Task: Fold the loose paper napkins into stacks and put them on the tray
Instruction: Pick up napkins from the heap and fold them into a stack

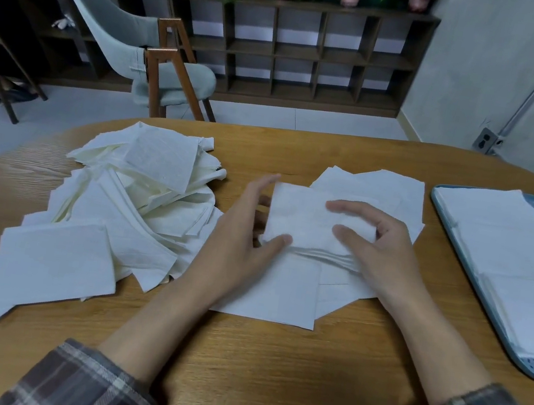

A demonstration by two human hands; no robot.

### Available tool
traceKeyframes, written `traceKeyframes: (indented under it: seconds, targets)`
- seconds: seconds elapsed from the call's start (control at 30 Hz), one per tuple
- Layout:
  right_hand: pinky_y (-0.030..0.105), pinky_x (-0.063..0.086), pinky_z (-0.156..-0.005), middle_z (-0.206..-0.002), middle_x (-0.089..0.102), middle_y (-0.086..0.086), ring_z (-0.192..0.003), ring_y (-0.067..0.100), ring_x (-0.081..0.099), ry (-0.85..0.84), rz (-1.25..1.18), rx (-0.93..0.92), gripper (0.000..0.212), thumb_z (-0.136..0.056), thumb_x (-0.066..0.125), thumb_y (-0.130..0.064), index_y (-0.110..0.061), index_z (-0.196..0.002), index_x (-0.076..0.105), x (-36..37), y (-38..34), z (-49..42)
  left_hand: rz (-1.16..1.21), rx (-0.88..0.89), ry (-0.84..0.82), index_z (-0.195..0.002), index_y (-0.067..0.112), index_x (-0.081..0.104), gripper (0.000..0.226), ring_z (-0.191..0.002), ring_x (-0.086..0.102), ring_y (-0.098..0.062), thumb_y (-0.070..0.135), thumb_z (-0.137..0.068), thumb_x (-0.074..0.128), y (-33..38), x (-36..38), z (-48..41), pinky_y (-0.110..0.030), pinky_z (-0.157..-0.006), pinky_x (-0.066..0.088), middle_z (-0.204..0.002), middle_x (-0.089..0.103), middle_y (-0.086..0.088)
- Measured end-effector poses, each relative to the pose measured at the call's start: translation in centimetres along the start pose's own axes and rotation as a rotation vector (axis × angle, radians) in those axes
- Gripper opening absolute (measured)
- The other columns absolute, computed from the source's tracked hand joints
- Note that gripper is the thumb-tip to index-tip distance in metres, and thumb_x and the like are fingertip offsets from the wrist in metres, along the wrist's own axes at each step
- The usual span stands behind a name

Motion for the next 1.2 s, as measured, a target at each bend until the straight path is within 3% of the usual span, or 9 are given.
traceKeyframes:
  seconds: [0.13,0.27,0.47,0.57,0.73,0.97,1.1,1.2]
  targets:
    - [0.003,0.040,-0.099,-0.115,0.076,-0.023,-0.119,-0.012,0.060,0.133,0.039,-0.011,0.036,-0.094,0.065,0.005,-0.023,-0.112,0.079,-0.6,1.0,-0.5,-0.265,0.031,-0.125,-0.146,0.046,0.043,0.076,-0.096,0.061,-0.005,0.040,-0.084,0.086,-0.8,0.2,0.1,-0.021,-0.080,0.049,-0.115,0.057,0.018]
    - [0.003,0.041,-0.098,-0.114,0.075,-0.025,-0.117,-0.012,0.060,0.192,0.046,-0.016,0.036,-0.094,0.065,0.004,-0.024,-0.111,0.079,-0.9,1.1,-0.6,-0.321,0.068,-0.163,-0.137,0.048,0.051,0.071,-0.094,0.059,-0.003,0.047,-0.077,0.089,-0.7,0.1,0.3,-0.019,-0.082,0.050,-0.122,0.050,0.022]
    - [0.002,0.041,-0.094,-0.115,0.074,-0.027,-0.117,-0.012,0.060,0.197,0.020,-0.022,0.035,-0.096,0.066,0.002,-0.026,-0.113,0.078,-1.1,1.0,-0.6,-0.283,0.109,-0.231,-0.097,0.030,0.075,0.027,-0.078,0.058,-0.009,0.039,-0.078,0.092,-0.8,0.3,0.1,-0.015,-0.069,0.041,-0.085,0.066,0.014]
    - [0.002,0.040,-0.096,-0.115,0.074,-0.028,-0.118,-0.013,0.059,0.165,0.032,-0.032,0.035,-0.096,0.066,0.001,-0.026,-0.113,0.078,-0.9,1.0,-0.5,-0.261,0.125,-0.237,-0.087,0.029,0.078,0.016,-0.077,0.060,-0.011,0.036,-0.081,0.090,-0.8,0.2,0.1,-0.021,-0.068,0.046,-0.081,0.068,0.014]
    - [0.002,0.040,-0.096,-0.116,0.073,-0.027,-0.120,-0.013,0.058,0.148,0.030,-0.028,0.035,-0.096,0.066,0.000,-0.027,-0.113,0.078,-0.7,1.1,-0.5,-0.197,0.175,-0.210,-0.084,0.023,0.080,0.007,-0.081,0.067,-0.011,0.023,-0.088,0.086,-0.3,0.2,0.3,-0.025,-0.072,0.052,-0.083,0.073,0.013]
    - [0.000,0.040,-0.094,-0.118,0.074,-0.024,-0.119,-0.013,0.059,0.129,0.021,-0.024,0.034,-0.096,0.066,0.000,-0.026,-0.113,0.078,-0.6,1.0,-0.5,-0.207,0.260,-0.214,-0.090,0.016,0.073,0.008,-0.086,0.065,-0.007,0.019,-0.095,0.078,0.1,1.1,0.6,-0.011,-0.075,0.042,-0.086,0.070,0.013]
    - [-0.001,0.038,-0.093,-0.116,0.074,-0.027,-0.118,-0.015,0.058,0.082,0.036,-0.025,0.030,-0.096,0.067,-0.003,-0.026,-0.112,0.079,-0.5,0.7,-0.4,-0.120,0.270,-0.105,-0.098,0.017,0.067,0.004,-0.093,0.066,-0.009,0.017,-0.102,0.069,0.5,1.1,0.6,-0.018,-0.083,0.045,-0.093,0.069,0.012]
    - [0.000,0.038,-0.094,-0.114,0.075,-0.024,-0.118,-0.014,0.059,0.001,-0.002,-0.017,0.018,-0.102,0.066,-0.016,-0.026,-0.109,0.080,-0.1,0.1,-0.2,-0.006,0.204,0.005,-0.099,0.018,0.063,0.005,-0.082,0.063,-0.015,0.016,-0.103,0.066,0.7,0.6,0.5,-0.021,-0.073,0.042,-0.086,0.066,0.010]
Point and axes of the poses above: each hand's wrist, its own z-axis away from the middle knuckle, its own x-axis out of the palm, y = z × x, the point moved 2 cm from there along -z, towards the middle knuckle
